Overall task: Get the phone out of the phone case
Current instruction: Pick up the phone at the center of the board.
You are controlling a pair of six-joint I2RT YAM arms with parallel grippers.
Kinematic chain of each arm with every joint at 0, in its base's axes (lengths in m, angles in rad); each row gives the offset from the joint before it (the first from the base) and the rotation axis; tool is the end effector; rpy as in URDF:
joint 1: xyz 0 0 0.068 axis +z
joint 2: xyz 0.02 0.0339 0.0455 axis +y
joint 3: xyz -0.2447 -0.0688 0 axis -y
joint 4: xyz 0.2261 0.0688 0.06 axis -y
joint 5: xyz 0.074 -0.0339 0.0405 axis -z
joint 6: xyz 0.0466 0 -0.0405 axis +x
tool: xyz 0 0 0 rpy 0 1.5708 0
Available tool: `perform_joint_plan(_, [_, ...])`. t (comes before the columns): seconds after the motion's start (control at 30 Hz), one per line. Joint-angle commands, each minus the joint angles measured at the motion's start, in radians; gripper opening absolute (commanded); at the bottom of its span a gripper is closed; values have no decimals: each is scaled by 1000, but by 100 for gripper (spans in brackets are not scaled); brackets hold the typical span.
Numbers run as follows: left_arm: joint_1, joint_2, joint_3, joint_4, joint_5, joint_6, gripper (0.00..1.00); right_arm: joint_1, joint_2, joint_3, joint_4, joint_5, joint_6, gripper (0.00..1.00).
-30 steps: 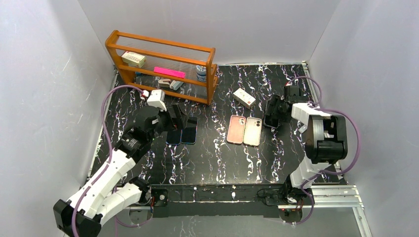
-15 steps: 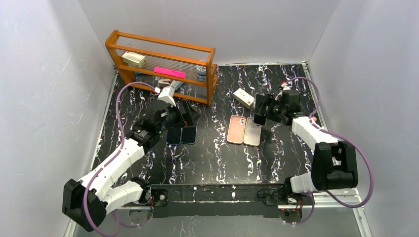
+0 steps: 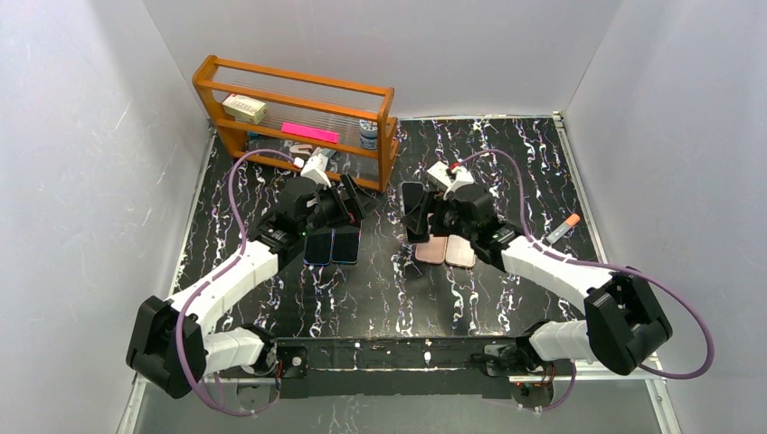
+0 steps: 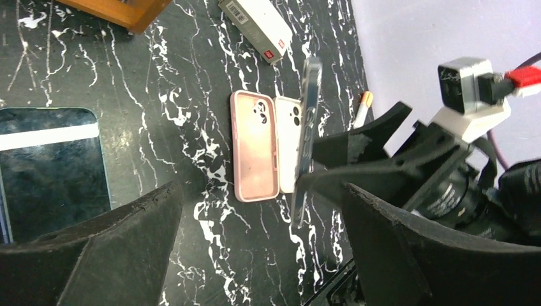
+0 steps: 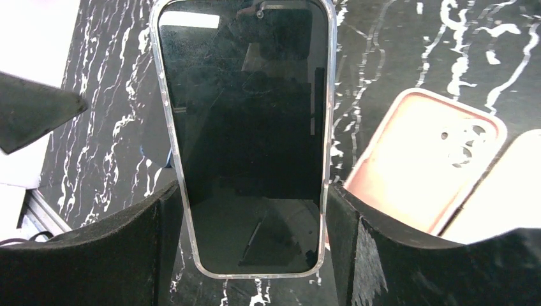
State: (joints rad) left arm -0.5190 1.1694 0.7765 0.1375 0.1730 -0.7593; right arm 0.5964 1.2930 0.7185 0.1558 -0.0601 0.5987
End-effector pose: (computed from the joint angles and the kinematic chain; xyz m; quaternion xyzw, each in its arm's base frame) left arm 0.2324 -0.1420 0.2773 -0.0421 0.7891 -0.4182 0.4480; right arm 0.2346 0.1626 0.2273 -0.0154 0.8383 0.3272 0.4359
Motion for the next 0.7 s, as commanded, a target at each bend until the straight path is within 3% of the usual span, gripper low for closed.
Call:
perform_joint_plan(0.0, [-8, 23, -6, 96, 36, -41, 90, 112, -21, 40, 147, 134, 9, 1])
perform_joint_plan(0.2, [-23, 59, -6, 117, 33, -61, 86, 246, 19, 67, 185, 203, -4, 1])
perform_joint_plan(0.47, [-44, 79, -64, 142, 10, -79, 70, 305, 52, 115, 208, 216, -20, 1])
perform_joint_plan(0.67, [-60, 120, -98, 194, 49, -97, 47, 321, 73, 119, 257, 185, -14, 1])
